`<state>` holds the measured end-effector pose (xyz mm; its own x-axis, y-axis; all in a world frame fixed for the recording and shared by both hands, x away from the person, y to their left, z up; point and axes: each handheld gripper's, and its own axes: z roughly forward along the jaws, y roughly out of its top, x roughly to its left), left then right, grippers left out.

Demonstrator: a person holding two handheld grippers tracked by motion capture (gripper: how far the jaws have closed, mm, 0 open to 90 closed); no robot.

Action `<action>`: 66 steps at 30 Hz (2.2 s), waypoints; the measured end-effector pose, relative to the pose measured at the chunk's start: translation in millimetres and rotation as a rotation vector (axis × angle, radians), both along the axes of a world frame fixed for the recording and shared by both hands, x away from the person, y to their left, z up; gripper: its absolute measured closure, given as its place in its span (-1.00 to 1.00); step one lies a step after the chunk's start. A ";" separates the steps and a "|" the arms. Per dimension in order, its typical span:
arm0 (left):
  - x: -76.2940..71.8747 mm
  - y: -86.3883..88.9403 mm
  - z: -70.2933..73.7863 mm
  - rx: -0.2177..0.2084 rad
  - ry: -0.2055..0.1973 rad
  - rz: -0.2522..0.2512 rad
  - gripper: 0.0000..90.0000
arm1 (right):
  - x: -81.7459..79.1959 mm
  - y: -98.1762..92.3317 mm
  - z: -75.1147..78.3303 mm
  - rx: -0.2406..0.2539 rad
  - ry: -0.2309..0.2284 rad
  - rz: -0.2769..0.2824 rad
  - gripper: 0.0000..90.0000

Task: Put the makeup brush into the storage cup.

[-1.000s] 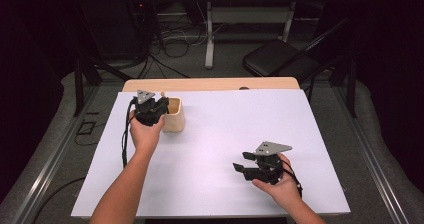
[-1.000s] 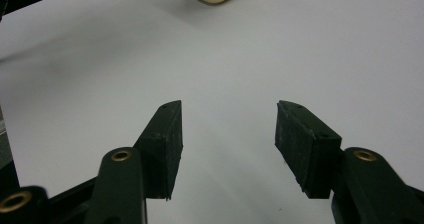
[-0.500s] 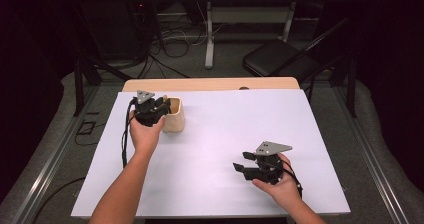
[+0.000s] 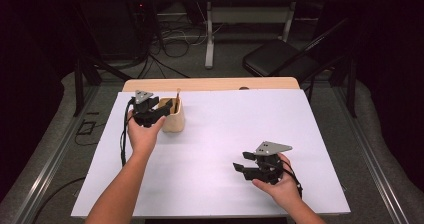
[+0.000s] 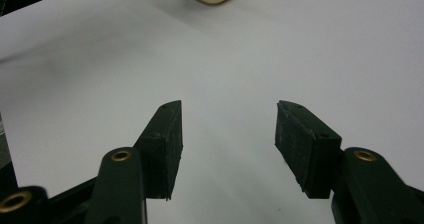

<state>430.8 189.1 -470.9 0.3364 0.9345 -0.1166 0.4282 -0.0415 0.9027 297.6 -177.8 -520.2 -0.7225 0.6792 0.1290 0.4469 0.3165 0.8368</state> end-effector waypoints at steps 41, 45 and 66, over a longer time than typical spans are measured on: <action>-30.2 9.7 15.6 -0.003 0.000 -0.092 -0.10 | 1.1 -4.2 0.5 0.017 -0.003 -0.016 -0.02; -33.5 10.3 15.1 0.002 0.003 -0.100 -0.10 | 0.9 -4.2 0.7 0.014 -0.003 -0.015 -0.02; -56.1 17.1 14.2 0.002 0.011 -0.145 -0.10 | 0.2 -4.0 2.4 0.010 -0.010 -0.018 -0.02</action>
